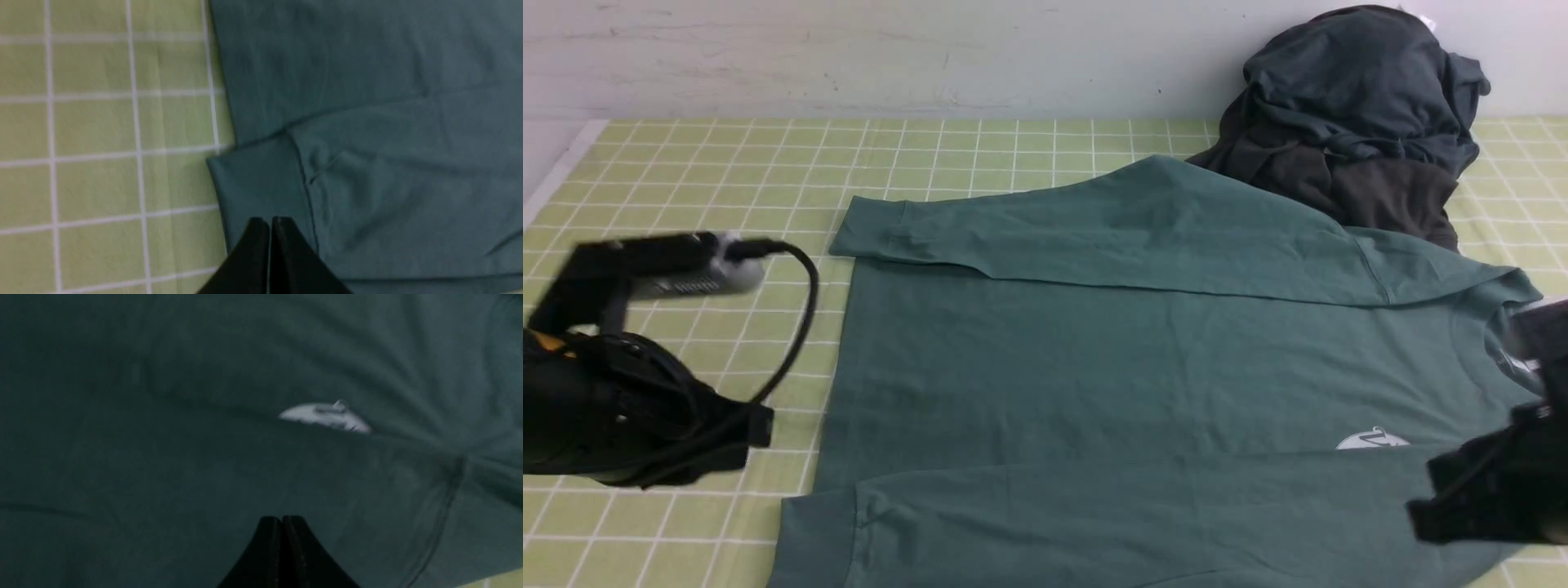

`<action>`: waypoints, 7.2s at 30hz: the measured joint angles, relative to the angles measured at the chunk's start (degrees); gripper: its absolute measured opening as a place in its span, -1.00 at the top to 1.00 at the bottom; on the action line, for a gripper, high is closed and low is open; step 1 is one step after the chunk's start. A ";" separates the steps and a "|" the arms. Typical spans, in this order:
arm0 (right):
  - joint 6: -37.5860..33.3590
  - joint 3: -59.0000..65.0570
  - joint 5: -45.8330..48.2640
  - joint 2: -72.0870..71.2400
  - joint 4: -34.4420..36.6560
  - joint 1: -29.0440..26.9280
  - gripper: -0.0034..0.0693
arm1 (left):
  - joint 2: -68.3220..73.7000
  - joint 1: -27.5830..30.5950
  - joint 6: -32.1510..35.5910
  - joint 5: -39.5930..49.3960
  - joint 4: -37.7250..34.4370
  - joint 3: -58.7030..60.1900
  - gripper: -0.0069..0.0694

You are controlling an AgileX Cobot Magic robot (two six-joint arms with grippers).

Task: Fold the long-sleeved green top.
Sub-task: Use the left arm to clamp the cuff closest to it, then use the left arm to drag and place the cuff at the centered position on the left edge of the fabric, then use the left arm to clamp the cuff farthest from it, then use the left arm to drag and drop the cuff onto the cuff closest to the left arm, then use both arms simultaneously to clamp the lower edge of the clothing fabric

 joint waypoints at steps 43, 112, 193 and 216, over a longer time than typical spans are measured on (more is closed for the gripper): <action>-12.77 -6.10 3.05 6.80 9.00 8.55 0.94 | 17.12 -5.73 3.35 -6.85 4.04 -27.00 0.78; -12.77 -6.10 1.74 6.80 9.04 8.55 0.94 | 68.61 1.11 1.13 2.61 7.17 -79.22 0.59; -27.41 -6.30 9.31 -4.69 1.42 8.55 0.93 | 2.09 -29.12 14.97 6.25 20.48 6.45 0.80; -18.96 3.27 3.51 23.71 -48.11 5.52 0.00 | -1.61 -29.12 8.68 8.04 21.54 6.45 0.80</action>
